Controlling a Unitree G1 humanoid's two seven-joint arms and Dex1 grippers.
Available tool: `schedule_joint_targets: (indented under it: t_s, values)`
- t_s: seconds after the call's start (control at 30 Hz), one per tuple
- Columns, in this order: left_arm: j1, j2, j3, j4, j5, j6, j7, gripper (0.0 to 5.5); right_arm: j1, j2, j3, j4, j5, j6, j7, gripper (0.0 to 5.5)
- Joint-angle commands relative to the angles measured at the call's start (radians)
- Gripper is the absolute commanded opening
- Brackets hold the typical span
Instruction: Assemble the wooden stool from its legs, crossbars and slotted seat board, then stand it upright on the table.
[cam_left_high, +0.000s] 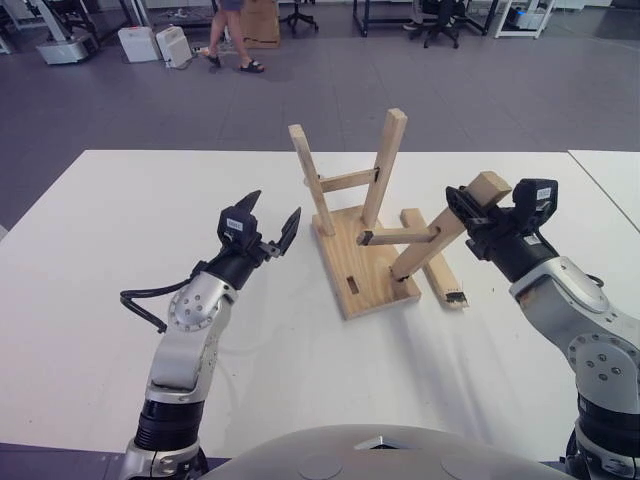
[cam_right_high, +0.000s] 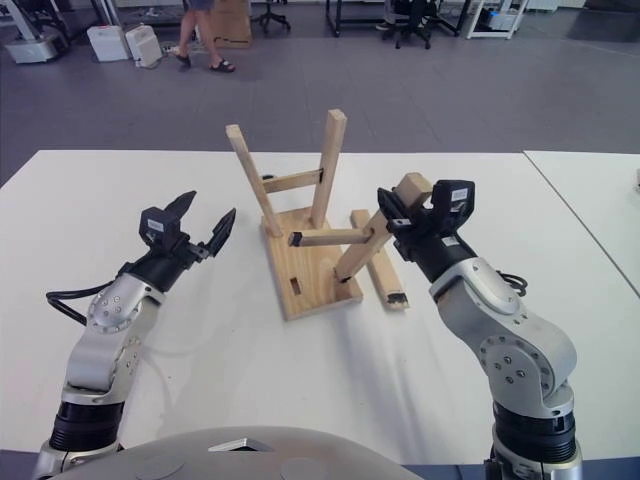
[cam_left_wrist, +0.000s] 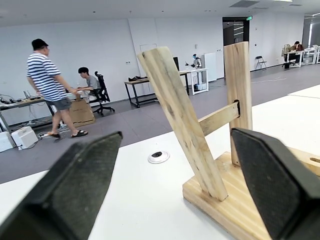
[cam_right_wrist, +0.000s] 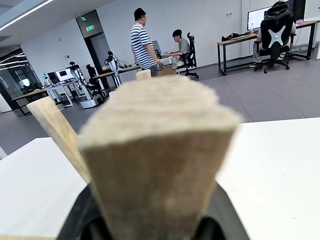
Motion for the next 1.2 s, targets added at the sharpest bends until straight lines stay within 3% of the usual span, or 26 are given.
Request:
schedule_joint_targets:
  t_s: [0.03,0.37,0.73,0.77,0.93,1.0,1.13,1.2]
  values:
    - [-0.023,-0.005,-0.021,0.027,0.032,-0.004,0.005,4.02,0.089,-0.028,0.112,0.113,-0.114,0.150,-0.027,1.03]
    - [-0.055,-0.021,-0.050,0.069,0.072,-0.016,0.013,4.02,0.041,-0.010,0.226,0.207,-0.195,0.221,-0.020,1.03]
    - [-0.051,-0.033,-0.027,0.081,0.070,-0.028,0.019,4.02,-0.142,0.041,0.027,0.089,-0.102,0.096,0.023,1.03]
    - [-0.052,-0.034,-0.025,0.080,0.071,-0.028,0.021,4.02,-0.164,0.045,0.010,0.077,-0.091,0.089,0.029,1.40]
    - [-0.059,-0.040,-0.020,0.082,0.075,-0.032,0.021,4.02,-0.231,0.058,-0.059,0.017,-0.033,0.056,0.060,2.15]
    - [-0.064,-0.043,-0.017,0.086,0.075,-0.035,0.022,4.02,-0.302,0.009,-0.152,0.014,0.035,0.030,0.101,2.58]
    - [-0.077,-0.053,-0.009,0.100,0.075,-0.044,0.023,4.02,-0.460,-0.057,-0.310,0.266,0.037,-0.045,0.126,3.42]
    - [-0.094,-0.057,-0.013,0.113,0.080,-0.051,0.022,4.02,-0.384,-0.106,-0.199,0.429,-0.113,-0.038,0.212,3.82]
